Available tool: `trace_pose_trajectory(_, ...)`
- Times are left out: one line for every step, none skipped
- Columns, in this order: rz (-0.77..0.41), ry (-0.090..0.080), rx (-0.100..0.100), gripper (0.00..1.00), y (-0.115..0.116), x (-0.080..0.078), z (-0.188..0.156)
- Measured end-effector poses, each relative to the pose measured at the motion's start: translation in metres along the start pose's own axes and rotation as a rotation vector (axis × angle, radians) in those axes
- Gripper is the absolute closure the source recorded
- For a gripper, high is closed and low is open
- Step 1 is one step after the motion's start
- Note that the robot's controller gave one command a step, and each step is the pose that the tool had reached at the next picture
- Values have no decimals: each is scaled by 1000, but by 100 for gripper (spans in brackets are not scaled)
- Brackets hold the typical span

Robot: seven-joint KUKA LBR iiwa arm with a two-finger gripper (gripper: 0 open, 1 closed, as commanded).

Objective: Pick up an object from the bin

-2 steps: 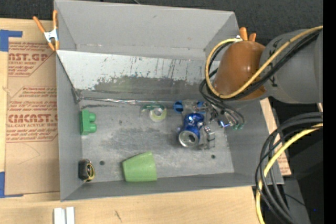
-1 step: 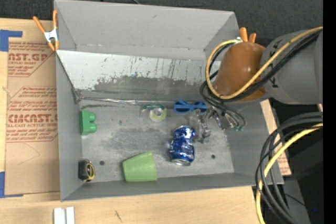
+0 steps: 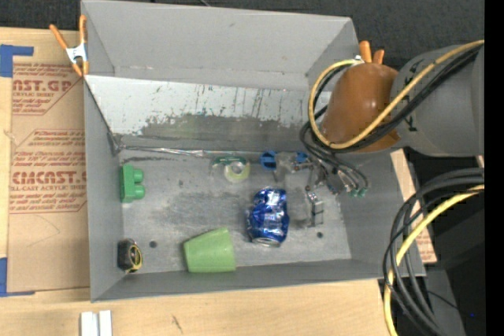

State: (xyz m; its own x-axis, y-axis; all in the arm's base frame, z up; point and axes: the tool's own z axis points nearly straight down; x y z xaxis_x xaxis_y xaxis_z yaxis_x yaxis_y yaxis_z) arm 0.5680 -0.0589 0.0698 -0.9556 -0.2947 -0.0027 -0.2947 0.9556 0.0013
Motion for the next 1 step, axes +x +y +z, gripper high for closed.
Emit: trace_pose_trajectory(-83,2,-4,0,76,5,-6)
